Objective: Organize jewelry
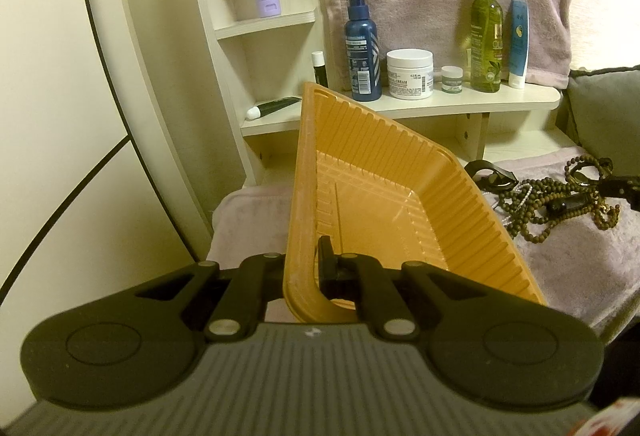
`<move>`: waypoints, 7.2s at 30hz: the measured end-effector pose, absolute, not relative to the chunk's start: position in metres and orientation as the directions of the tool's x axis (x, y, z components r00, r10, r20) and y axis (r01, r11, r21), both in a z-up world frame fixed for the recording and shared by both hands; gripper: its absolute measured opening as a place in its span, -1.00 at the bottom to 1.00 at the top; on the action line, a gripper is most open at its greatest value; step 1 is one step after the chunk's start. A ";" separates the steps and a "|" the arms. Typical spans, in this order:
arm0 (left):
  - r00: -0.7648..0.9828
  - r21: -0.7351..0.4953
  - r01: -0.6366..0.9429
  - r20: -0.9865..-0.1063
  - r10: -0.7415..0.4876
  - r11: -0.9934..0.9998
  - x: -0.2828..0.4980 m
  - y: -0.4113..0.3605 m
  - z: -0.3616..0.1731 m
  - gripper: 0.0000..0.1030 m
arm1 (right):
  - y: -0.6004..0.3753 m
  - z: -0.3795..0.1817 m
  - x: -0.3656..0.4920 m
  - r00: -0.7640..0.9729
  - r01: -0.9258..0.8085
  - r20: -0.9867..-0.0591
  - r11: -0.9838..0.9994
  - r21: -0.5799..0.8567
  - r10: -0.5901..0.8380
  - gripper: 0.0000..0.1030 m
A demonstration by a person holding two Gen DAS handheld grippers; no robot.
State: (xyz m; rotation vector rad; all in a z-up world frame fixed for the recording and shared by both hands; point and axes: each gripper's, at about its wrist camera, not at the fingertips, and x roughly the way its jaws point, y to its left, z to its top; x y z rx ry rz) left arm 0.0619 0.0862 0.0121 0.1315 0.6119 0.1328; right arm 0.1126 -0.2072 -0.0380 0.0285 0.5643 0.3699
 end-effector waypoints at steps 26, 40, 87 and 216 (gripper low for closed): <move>0.810 0.142 -0.089 -0.566 0.155 0.986 0.061 0.090 0.010 -0.88 | -0.163 -0.045 0.091 0.685 -0.446 -0.555 0.874 0.195 0.473 -0.22; 0.809 0.150 -0.089 -0.566 0.160 0.985 0.060 0.089 0.012 -0.89 | -0.263 -0.071 0.122 0.772 -0.101 -0.620 0.989 0.104 0.144 -0.22; 0.807 0.151 -0.090 -0.568 0.161 0.984 0.062 0.090 0.013 -0.89 | -0.276 -0.036 0.133 0.851 -0.120 -0.495 0.982 0.144 0.177 -0.88; 0.804 0.157 -0.096 -0.570 0.170 0.983 0.062 0.090 0.014 -0.89 | -0.251 -0.039 0.118 0.784 -0.251 -0.564 0.963 0.095 0.259 -0.92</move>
